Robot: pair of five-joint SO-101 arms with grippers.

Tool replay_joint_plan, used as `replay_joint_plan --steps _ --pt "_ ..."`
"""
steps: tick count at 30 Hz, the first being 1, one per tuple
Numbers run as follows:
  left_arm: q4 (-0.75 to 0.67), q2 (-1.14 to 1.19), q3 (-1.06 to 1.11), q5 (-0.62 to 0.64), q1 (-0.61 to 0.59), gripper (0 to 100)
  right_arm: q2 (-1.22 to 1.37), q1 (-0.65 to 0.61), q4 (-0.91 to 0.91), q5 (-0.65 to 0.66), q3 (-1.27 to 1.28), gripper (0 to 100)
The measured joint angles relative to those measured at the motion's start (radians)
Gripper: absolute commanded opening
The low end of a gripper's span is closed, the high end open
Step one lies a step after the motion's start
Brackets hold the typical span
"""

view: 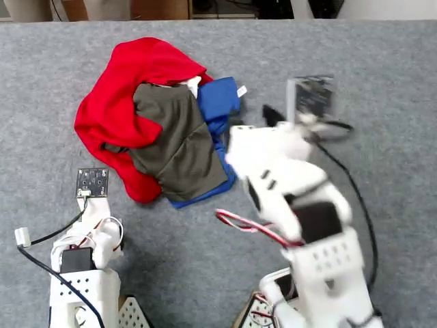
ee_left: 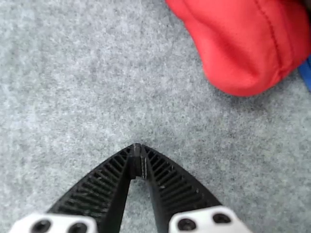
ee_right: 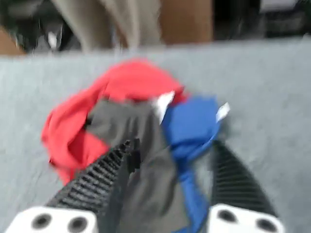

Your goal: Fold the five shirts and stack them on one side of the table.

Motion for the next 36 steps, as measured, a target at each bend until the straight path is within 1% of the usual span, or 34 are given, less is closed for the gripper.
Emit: replay_joint_plan --steps 3,6,8,17,21,26,28,29,31,33,34,35,36 --pt "0.000 0.000 0.000 0.000 0.000 2 0.133 -0.061 0.000 -0.046 0.000 37.3" --pt "0.000 0.000 0.000 0.000 0.000 2 0.292 -0.112 0.000 -0.060 -0.005 37.3" --pt "0.000 0.000 0.000 0.000 0.000 2 0.417 -0.138 -0.003 -0.064 -0.064 37.3" --pt "0.000 0.000 0.000 0.000 0.000 2 1.037 -0.149 0.008 -0.068 -0.529 37.2" --pt "0.000 0.000 0.000 0.000 0.000 2 1.275 -0.149 0.077 -0.068 -0.753 37.2" --pt "0.000 0.000 0.000 0.000 0.000 2 1.479 -0.149 0.218 -0.068 -1.020 36.9" --pt "0.000 0.000 0.000 0.000 0.000 2 1.534 -0.149 0.276 -0.068 -1.114 32.5" --pt "0.000 0.000 0.000 0.000 0.000 2 1.559 -0.149 0.307 -0.068 -1.158 28.1" --pt "0.000 0.000 0.000 0.000 0.000 2 1.597 -0.149 0.365 -0.068 -1.240 15.4" --pt "0.000 0.000 0.000 0.000 0.000 2 1.623 -0.149 0.420 -0.064 -1.323 0.0" --pt "0.000 0.000 0.000 0.000 0.000 2 1.633 -0.149 0.443 -0.049 -1.359 0.7" --pt "0.000 0.000 0.000 0.000 0.000 2 1.640 -0.147 0.462 -0.025 -1.395 3.7" --pt "0.000 0.000 0.000 0.000 0.000 2 1.646 -0.147 0.480 0.000 -1.425 3.7"
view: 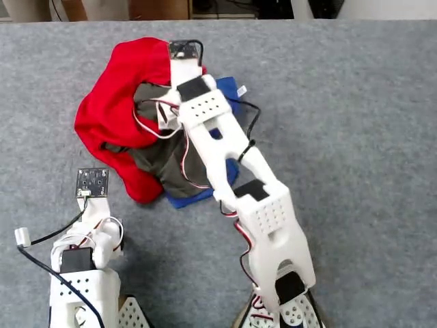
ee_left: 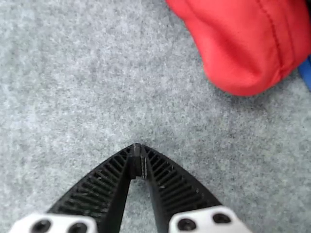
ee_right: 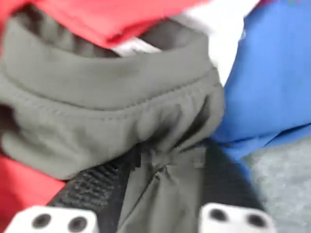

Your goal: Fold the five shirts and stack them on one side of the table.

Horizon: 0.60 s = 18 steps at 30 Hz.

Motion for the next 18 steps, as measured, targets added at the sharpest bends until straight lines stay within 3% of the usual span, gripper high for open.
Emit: replay_joint_plan --steps 2,10,13,18 --pt "0.000 0.000 0.000 0.000 0.000 2 0.008 0.000 0.043 0.028 -0.054 0.0" --pt "0.000 0.000 0.000 0.000 0.000 2 0.008 0.000 0.270 0.058 -0.284 0.1" --pt "0.000 0.000 0.000 0.000 0.000 2 0.008 0.000 0.377 0.137 -0.413 0.1" --pt "0.000 0.000 0.000 0.000 0.000 2 0.005 0.017 0.407 0.288 -0.687 0.1"
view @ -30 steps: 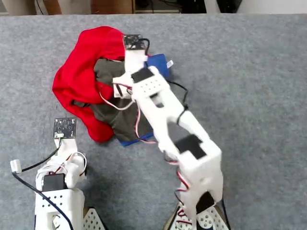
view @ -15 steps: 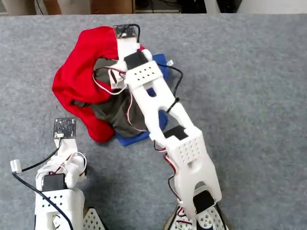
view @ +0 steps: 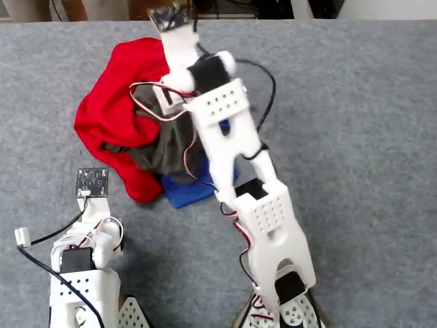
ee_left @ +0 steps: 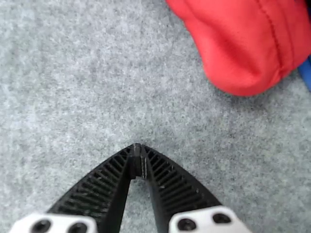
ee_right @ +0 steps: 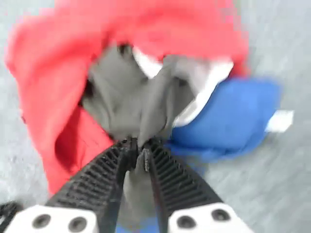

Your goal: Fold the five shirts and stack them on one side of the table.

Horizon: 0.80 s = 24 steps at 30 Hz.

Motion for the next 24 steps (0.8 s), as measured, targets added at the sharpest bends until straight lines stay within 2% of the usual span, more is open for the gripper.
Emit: replay_joint_plan --steps 3,9,13,20,24 --pt "0.000 0.000 0.000 0.000 0.000 2 -0.048 0.020 0.000 0.018 -0.158 0.1" --pt "0.000 0.000 0.000 0.000 0.000 2 -0.302 0.149 -0.017 0.021 -0.189 0.1" --pt "0.000 0.000 0.000 0.000 0.000 2 -0.473 0.319 -0.083 0.021 -0.192 0.2" --pt "0.000 0.000 0.000 0.000 0.000 2 -0.677 0.706 -0.215 0.021 -0.193 0.2" --pt "0.000 0.000 0.000 0.000 0.000 2 -0.717 0.848 -0.204 0.021 -0.195 0.2"
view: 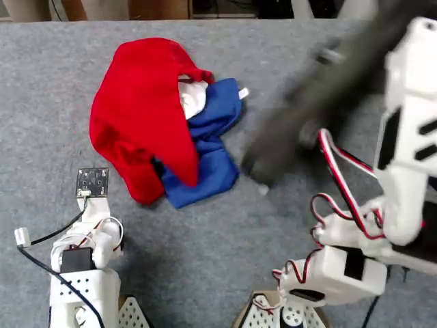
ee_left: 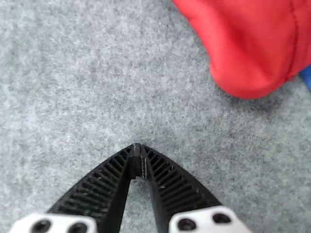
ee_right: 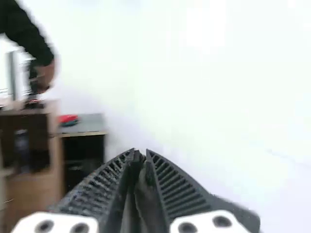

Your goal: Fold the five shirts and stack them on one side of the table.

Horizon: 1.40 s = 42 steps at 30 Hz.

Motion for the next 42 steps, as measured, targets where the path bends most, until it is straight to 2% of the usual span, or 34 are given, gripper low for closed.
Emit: replay_joint_plan --steps 5,11,15,17,20,22,26,33,36,42 --pt "0.000 0.000 0.000 0.000 0.000 2 0.020 0.046 0.195 0.000 0.000 0.1" --pt "0.002 0.000 -0.071 0.000 0.000 2 0.089 0.140 0.209 0.000 0.135 0.1" --pt "0.002 0.003 -0.224 0.000 0.003 2 0.098 0.152 0.209 0.000 0.384 0.1" --pt "0.000 0.011 -0.322 0.021 0.026 7 0.098 0.153 0.209 0.000 0.551 0.1" --pt "0.000 0.058 -0.460 0.127 0.083 19 0.097 0.153 0.209 0.000 0.839 0.1" --pt "0.000 0.132 -0.540 0.224 0.124 21 0.084 0.146 0.190 0.000 1.051 0.1" --pt "0.029 0.376 -0.717 0.345 0.193 22 0.060 0.106 0.005 0.000 1.470 0.1" --pt "0.089 0.953 -1.099 0.367 0.261 25 0.057 -0.005 -0.531 0.028 2.076 0.1" --pt "0.089 1.171 -1.258 0.367 0.261 26 0.023 -0.051 -0.709 0.028 2.222 0.1" --pt "0.118 1.513 -1.544 0.367 0.282 26 -0.025 -0.061 -0.763 0.028 2.289 0.2"
